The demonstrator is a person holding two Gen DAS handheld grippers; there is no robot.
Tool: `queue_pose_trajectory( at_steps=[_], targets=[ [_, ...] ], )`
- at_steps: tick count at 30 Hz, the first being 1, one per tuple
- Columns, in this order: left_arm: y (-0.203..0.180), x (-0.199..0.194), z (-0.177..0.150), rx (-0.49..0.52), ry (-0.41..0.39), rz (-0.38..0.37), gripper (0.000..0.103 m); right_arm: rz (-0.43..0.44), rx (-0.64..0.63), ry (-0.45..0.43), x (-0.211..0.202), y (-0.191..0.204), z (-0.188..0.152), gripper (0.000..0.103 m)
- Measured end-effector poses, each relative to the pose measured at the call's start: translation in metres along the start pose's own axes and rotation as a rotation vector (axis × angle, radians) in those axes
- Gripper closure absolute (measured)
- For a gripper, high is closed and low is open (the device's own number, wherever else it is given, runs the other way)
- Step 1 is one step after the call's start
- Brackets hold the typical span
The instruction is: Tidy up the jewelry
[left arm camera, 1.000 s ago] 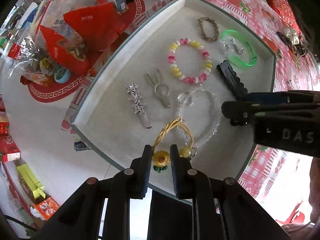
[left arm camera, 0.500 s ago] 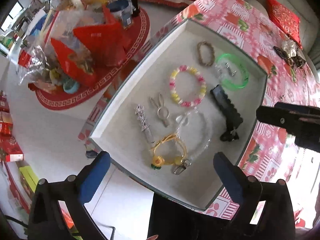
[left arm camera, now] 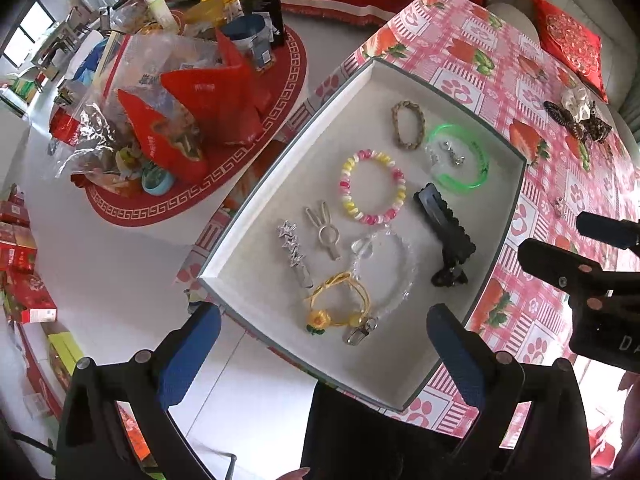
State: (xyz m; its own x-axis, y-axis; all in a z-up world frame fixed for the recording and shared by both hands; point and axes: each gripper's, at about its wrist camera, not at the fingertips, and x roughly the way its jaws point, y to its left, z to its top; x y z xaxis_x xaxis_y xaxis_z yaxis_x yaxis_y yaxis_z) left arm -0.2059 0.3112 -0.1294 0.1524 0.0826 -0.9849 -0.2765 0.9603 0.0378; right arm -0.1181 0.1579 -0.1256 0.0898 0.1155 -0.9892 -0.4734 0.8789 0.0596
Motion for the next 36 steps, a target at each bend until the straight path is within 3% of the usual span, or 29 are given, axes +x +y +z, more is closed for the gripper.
queue_pose_trajectory(
  at_steps=[7, 36],
  targets=[
    [0.004, -0.004, -0.006, -0.004, 0.01, 0.014, 0.0, -0.05, -0.019, -0.014, -0.006, 0.003, -0.002, 0.015],
    [0.006, -0.012, -0.007, 0.008, 0.013, 0.007, 0.0, -0.054, -0.053, -0.007, -0.016, 0.013, -0.003, 0.015]
  ],
)
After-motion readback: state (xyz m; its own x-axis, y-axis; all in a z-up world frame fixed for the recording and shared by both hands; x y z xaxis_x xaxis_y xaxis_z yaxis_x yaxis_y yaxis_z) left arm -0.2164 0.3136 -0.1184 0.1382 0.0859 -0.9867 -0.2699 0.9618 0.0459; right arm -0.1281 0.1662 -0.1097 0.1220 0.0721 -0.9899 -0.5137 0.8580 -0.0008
